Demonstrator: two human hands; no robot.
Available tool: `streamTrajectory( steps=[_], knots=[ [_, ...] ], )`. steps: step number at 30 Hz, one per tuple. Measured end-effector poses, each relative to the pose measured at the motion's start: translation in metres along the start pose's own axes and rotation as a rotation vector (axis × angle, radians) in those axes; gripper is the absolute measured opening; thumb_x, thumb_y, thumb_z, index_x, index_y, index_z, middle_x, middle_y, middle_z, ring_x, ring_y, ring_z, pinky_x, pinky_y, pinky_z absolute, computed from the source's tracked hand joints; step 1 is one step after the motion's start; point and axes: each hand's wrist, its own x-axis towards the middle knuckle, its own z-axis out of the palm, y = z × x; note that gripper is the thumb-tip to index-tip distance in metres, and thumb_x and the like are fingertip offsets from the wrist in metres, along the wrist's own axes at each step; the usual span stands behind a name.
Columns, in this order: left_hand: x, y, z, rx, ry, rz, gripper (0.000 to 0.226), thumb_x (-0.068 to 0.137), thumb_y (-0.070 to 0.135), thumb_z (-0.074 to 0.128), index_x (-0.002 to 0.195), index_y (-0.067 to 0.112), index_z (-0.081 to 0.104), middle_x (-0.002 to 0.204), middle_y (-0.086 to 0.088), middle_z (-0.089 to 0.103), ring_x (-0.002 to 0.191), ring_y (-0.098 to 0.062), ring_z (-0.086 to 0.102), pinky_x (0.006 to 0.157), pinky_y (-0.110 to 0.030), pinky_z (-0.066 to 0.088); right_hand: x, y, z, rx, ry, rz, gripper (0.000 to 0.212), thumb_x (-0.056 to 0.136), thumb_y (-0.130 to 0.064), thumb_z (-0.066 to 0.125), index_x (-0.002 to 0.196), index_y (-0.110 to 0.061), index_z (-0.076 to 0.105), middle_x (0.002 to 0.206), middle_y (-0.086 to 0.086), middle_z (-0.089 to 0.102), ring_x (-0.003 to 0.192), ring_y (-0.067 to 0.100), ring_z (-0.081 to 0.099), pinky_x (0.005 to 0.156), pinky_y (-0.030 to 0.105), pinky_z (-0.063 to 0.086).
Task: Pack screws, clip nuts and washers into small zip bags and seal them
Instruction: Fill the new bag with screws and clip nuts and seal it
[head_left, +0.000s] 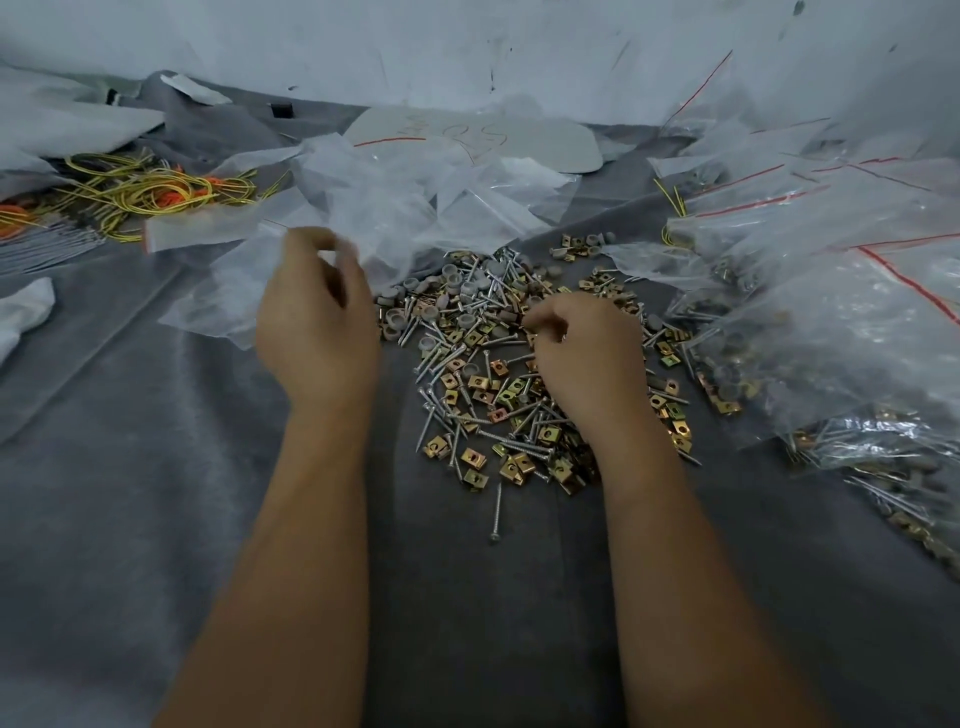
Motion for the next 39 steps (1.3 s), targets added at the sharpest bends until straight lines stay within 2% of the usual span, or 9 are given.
streamTrajectory(
  steps=[4, 6, 11, 15, 20, 25, 29, 36, 39],
  knots=[
    [-0.012, 0.003, 0.016, 0.229, -0.519, 0.065, 0.017, 0.095, 0.026, 0.056, 0.108, 0.021, 0.066, 0.098, -0.003, 0.067, 0.092, -0.026, 0.061, 0.071, -0.035, 0.047, 0.0, 0.003, -0.003, -0.279, -0.23, -0.019, 0.023, 0.086, -0.025, 0.056, 0.098, -0.032, 0.074, 0.113, -0.005, 0.065, 0.116, 0.026, 0.048, 0.1, 0.044, 0.035],
    [-0.016, 0.002, 0.021, 0.257, -0.631, 0.107, 0.021, 0.096, 0.03, 0.059, 0.108, 0.018, 0.071, 0.109, -0.008, 0.061, 0.107, -0.028, 0.055, 0.08, -0.037, 0.048, 0.001, 0.004, -0.002, -0.345, -0.262, -0.016, 0.021, 0.086, -0.034, 0.059, 0.101, -0.035, 0.073, 0.117, -0.005, 0.06, 0.12, 0.027, 0.043, 0.099, 0.044, 0.032],
    [-0.014, 0.002, 0.019, 0.092, -0.451, 0.145, 0.017, 0.094, 0.025, 0.061, 0.104, 0.017, 0.072, 0.104, -0.003, 0.061, 0.104, -0.023, 0.054, 0.075, -0.029, 0.037, 0.0, 0.003, 0.003, -0.343, -0.26, -0.014, 0.003, 0.084, -0.038, 0.062, 0.085, -0.036, 0.064, 0.111, -0.006, 0.055, 0.12, 0.025, 0.039, 0.098, 0.042, 0.028],
    [-0.015, 0.002, 0.02, 0.142, -0.637, 0.071, 0.014, 0.094, 0.028, 0.06, 0.105, 0.028, 0.069, 0.087, 0.011, 0.061, 0.081, -0.013, 0.058, 0.064, -0.029, 0.045, -0.001, 0.003, 0.006, -0.36, -0.28, -0.038, 0.004, 0.085, -0.035, 0.058, 0.083, -0.032, 0.057, 0.101, -0.007, 0.045, 0.116, 0.023, 0.036, 0.097, 0.042, 0.025],
    [-0.02, 0.005, 0.021, -0.005, -0.479, -0.032, 0.004, 0.092, 0.035, 0.061, 0.092, 0.034, 0.065, 0.07, 0.02, 0.055, 0.066, -0.001, 0.053, 0.057, -0.02, 0.038, -0.002, 0.003, 0.006, -0.356, -0.322, -0.059, 0.009, 0.087, -0.031, 0.056, 0.094, -0.03, 0.062, 0.13, -0.003, 0.053, 0.123, 0.023, 0.036, 0.102, 0.045, 0.023],
    [-0.021, 0.003, 0.025, 0.061, -0.601, -0.022, 0.011, 0.094, 0.035, 0.06, 0.1, 0.031, 0.069, 0.068, 0.018, 0.055, 0.064, 0.0, 0.054, 0.055, -0.023, 0.038, -0.001, 0.0, 0.003, -0.266, -0.294, -0.05, 0.006, 0.084, -0.029, 0.064, 0.084, -0.034, 0.068, 0.08, -0.02, 0.047, 0.112, 0.019, 0.044, 0.089, 0.039, 0.027],
    [-0.021, 0.003, 0.025, 0.036, -0.601, -0.028, 0.011, 0.093, 0.034, 0.06, 0.099, 0.031, 0.069, 0.069, 0.016, 0.056, 0.063, 0.0, 0.054, 0.054, -0.022, 0.038, -0.001, 0.003, 0.006, -0.337, -0.313, -0.058, 0.008, 0.091, -0.029, 0.057, 0.093, -0.03, 0.065, 0.093, -0.011, 0.049, 0.114, 0.022, 0.042, 0.093, 0.041, 0.029],
    [-0.022, 0.004, 0.023, -0.002, -0.599, 0.03, 0.015, 0.096, 0.038, 0.056, 0.092, 0.03, 0.069, 0.068, 0.013, 0.058, 0.063, -0.003, 0.054, 0.056, -0.025, 0.041, -0.003, -0.004, 0.004, 0.053, 0.094, -0.072, 0.004, 0.097, -0.019, 0.053, 0.094, -0.018, 0.056, 0.089, -0.005, 0.059, 0.082, 0.017, 0.056, 0.068, 0.037, 0.048],
    [-0.022, 0.004, 0.024, -0.032, -0.616, 0.073, 0.016, 0.096, 0.031, 0.058, 0.093, 0.023, 0.07, 0.063, 0.012, 0.055, 0.058, -0.003, 0.05, 0.056, -0.029, 0.041, -0.003, -0.007, 0.002, 0.177, 0.126, -0.075, 0.006, 0.093, -0.015, 0.061, 0.092, -0.018, 0.066, 0.089, -0.005, 0.061, 0.082, 0.011, 0.057, 0.079, 0.034, 0.051]
  ],
)
